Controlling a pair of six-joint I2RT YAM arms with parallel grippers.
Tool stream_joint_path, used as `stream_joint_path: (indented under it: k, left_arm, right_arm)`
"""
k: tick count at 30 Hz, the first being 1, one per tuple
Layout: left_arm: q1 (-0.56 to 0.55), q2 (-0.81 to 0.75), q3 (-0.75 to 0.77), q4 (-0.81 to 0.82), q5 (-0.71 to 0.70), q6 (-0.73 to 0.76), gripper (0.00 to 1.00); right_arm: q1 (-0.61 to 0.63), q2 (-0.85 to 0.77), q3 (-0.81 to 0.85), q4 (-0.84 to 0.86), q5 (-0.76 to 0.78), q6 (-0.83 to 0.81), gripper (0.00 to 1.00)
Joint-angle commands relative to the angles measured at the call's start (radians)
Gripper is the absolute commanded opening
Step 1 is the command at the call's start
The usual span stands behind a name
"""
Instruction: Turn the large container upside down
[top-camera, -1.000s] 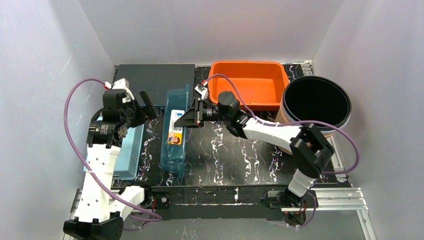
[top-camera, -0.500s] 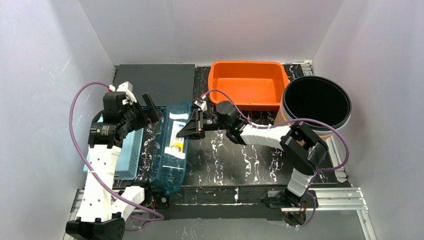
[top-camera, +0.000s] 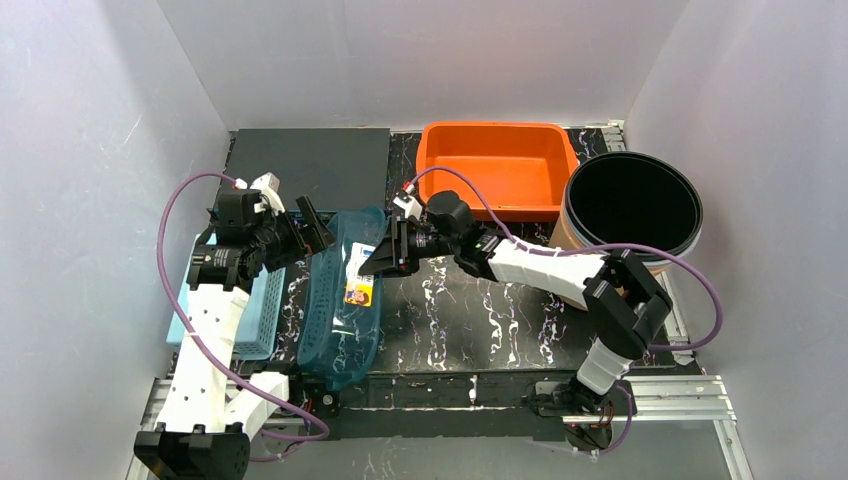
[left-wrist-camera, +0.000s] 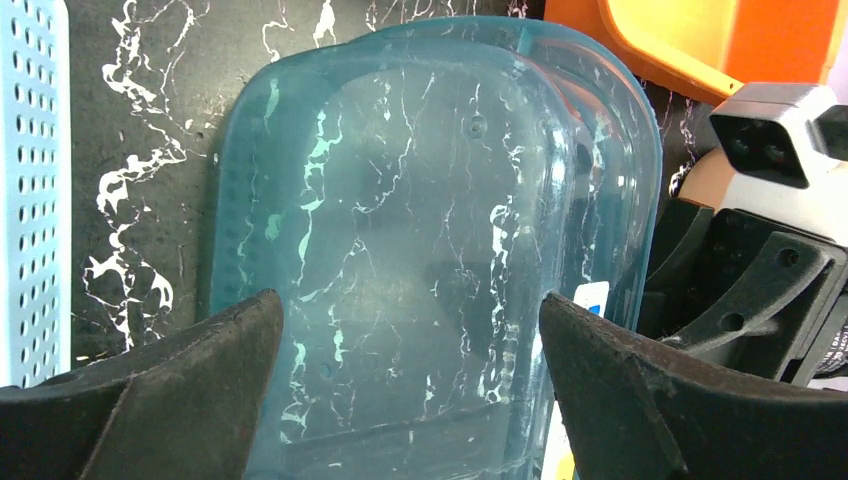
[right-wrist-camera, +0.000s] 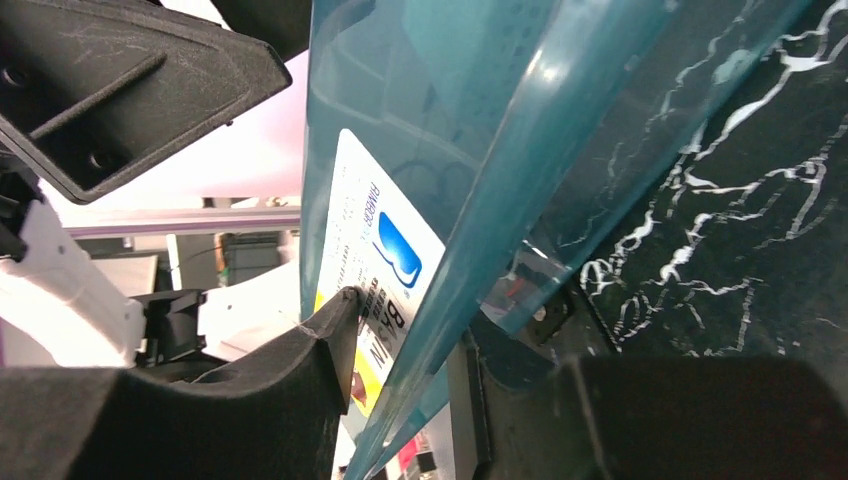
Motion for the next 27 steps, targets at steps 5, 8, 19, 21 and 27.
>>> stream_joint_path:
  k: [5, 8, 19, 21, 27]
  left_arm:
    - [0.006, 0.009, -0.015, 0.016, 0.052, -0.006, 0.98]
    - [0.006, 0.011, -0.018, 0.020, 0.059, -0.008, 0.98]
    - [0.005, 0.007, -0.029, 0.020, 0.061, -0.013, 0.98]
    - [0.005, 0.007, -0.028, 0.018, 0.061, -0.011, 0.98]
    - [0.005, -0.006, -0.023, 0.008, 0.052, -0.006, 0.98]
  right_arm:
    - [0.007, -0.013, -0.010, -0.323, 0.147, -0.191, 0.47]
    - [0.003, -0.021, -0.028, -0.318, 0.173, -0.189, 0.45]
    - [-0.009, -0.022, -0.077, -0.218, 0.202, -0.193, 0.08]
    - [-0.009, -0.023, -0.089, -0.196, 0.210, -0.191, 0.05]
    - [-0.032, -0.098, -0.139, -0.244, 0.387, -0.181, 0.01]
